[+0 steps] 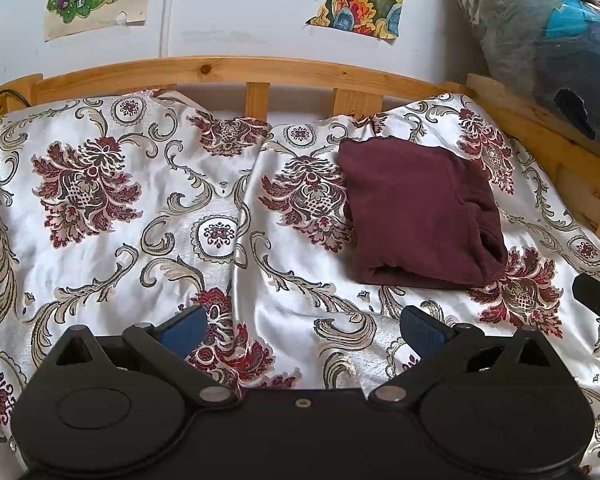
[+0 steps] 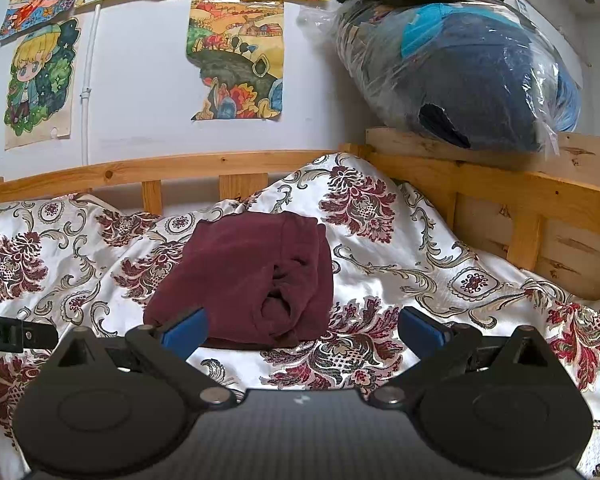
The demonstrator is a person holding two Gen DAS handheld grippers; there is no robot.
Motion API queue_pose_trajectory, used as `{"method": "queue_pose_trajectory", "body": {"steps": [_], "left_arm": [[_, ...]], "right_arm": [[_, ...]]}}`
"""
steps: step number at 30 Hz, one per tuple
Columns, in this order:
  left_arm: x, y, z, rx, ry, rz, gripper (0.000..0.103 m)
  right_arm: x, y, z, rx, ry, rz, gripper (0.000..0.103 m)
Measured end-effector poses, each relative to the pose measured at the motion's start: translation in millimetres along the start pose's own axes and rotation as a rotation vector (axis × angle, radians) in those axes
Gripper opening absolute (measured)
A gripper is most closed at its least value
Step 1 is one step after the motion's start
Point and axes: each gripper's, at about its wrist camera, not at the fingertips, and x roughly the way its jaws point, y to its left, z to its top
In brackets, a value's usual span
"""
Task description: Fold small clothes
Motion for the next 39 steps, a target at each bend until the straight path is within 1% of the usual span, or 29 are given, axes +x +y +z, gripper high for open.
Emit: {"method": "queue_pose_trajectory", "body": {"steps": [12, 16, 19, 22, 25, 29, 33, 39], "left_arm": [[0.9, 0.1, -0.5, 0.0, 0.001, -0.001, 0.102], [1.4, 2.1, -2.0, -0.007, 0.028, -0.024, 0.102], [1.2, 0.5, -2.5, 0.015, 0.033, 0.002, 0.102], [0.6, -0.5, -0.5, 0.036, 0.031, -0.003, 0.102], [-0.5, -0.8, -0.3, 0.031, 0.026, 0.022, 0.102], [-0.1, -0.1, 0.0, 0.022, 0.043, 0.016, 0.102], [2.7, 2.4, 1.4, -0.007, 0.072, -0.018, 0.102], [3.4, 2.1, 1.0, -0.016, 0.077, -0.017, 0.102]], "right_arm": [[0.6, -0.1, -0.5, 0.001, 0.001, 0.0, 0.103], [0.4, -0.2, -1.3, 0.001, 0.001, 0.001, 0.103], [0.5, -0.1, -0.6, 0.001, 0.001, 0.0, 0.103], [0.6, 0.0, -0.3, 0.001, 0.002, 0.0, 0.103], [0.4, -0.1, -0.7, 0.001, 0.003, 0.0, 0.103], [0.7, -0.7, -3.3, 0.002, 0.004, -0.001, 0.103], [1.7, -0.8, -4.2, 0.001, 0.006, -0.002, 0.103], [2.8, 0.2, -4.2, 0.003, 0.013, -0.003, 0.103]]}}
